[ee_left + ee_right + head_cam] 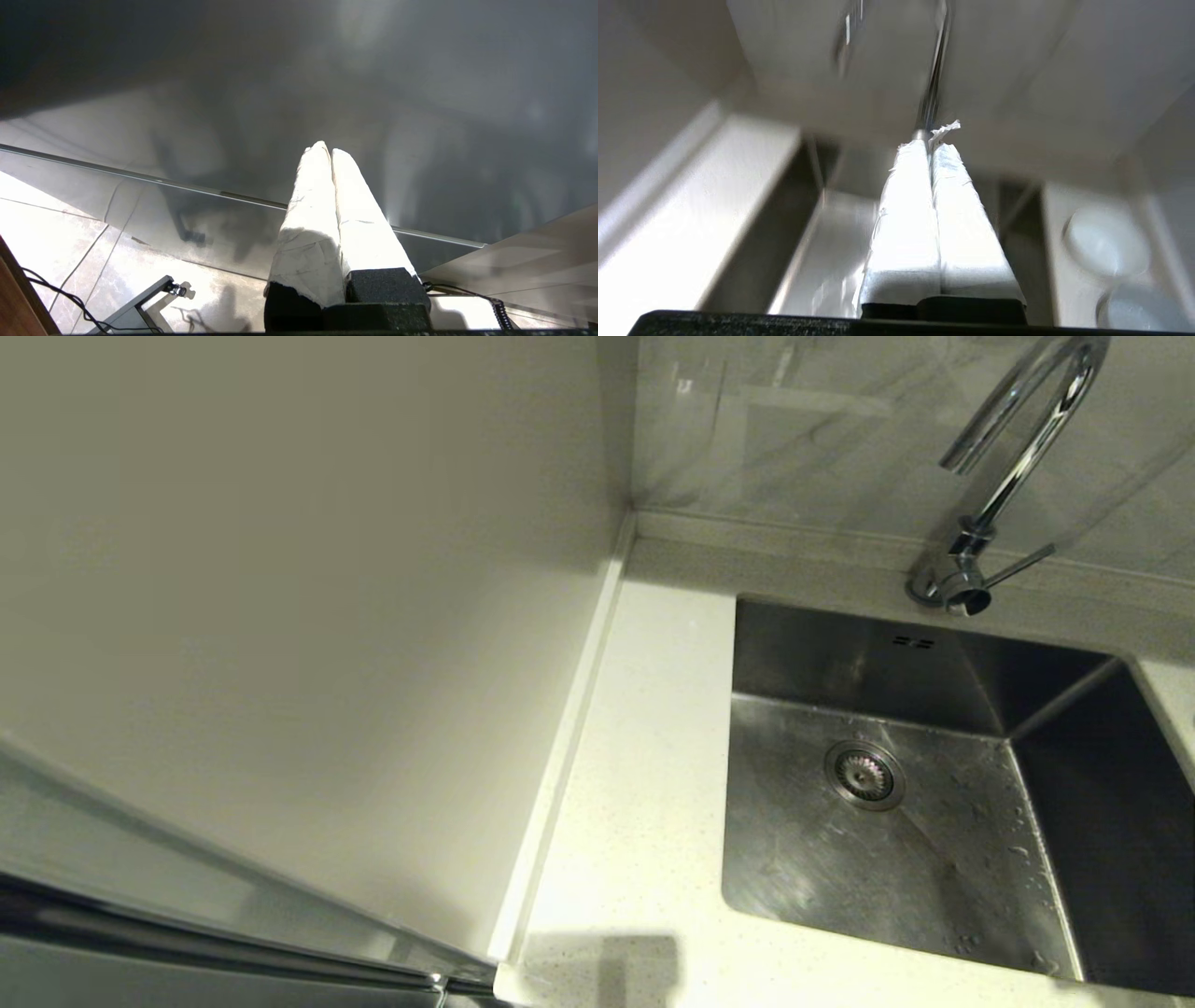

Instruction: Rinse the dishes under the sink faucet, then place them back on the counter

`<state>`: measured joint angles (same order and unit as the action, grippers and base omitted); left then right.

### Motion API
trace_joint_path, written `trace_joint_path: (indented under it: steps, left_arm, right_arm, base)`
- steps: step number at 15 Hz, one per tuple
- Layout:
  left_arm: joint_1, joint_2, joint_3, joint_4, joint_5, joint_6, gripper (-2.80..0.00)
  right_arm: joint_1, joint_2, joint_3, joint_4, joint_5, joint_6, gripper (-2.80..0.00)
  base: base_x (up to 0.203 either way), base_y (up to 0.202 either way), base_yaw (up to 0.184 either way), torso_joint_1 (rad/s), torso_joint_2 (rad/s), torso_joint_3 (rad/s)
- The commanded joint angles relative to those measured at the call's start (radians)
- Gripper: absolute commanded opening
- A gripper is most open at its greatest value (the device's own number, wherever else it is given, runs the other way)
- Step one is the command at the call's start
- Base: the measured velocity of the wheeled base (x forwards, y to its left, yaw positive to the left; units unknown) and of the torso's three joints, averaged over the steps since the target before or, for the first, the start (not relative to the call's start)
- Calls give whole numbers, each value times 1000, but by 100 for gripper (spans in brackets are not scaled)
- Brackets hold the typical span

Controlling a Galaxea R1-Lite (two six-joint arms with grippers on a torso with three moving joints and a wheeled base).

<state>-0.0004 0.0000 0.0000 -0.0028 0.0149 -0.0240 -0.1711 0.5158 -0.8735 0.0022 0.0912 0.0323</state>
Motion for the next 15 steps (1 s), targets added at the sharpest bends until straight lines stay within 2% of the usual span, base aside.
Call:
trace_joint_path:
  steps: [1,3,5,7,10,12,15]
  left_arm:
    - [0,-3,0,0,1,-1,-280]
    - [-1,-3,0,0,0,-1,-280]
    - [-1,-3,0,0,0,-1,-280]
    - [0,-4,0,0,1,-1,-280]
    - [0,-3,0,0,0,-1,-280]
    - [-1,-3,0,0,0,-1,-280]
    - [0,-3,0,0,0,-1,-280]
  right_arm:
    - [8,-122,70,-241,-17,15,-280]
    - [11,-180,222,-370,-28,22,-280]
    - [11,-217,349,-422,-42,24,-280]
    - [12,-227,466,-462,-96,24,-280]
    - [26,-227,640,-468,-128,15,-280]
    - [124,-218,725,-448,-180,-41,-280]
    - [164,-327,796,-349,-174,-134,-280]
  base:
    - [0,0,0,0,0,0]
    - [0,0,0,0,0,0]
    - [0,0,0,0,0,0]
    - [0,0,0,0,0,0]
    - [0,0,0,0,0,0]
    - [0,0,0,0,0,0]
    - [0,0,0,0,0,0]
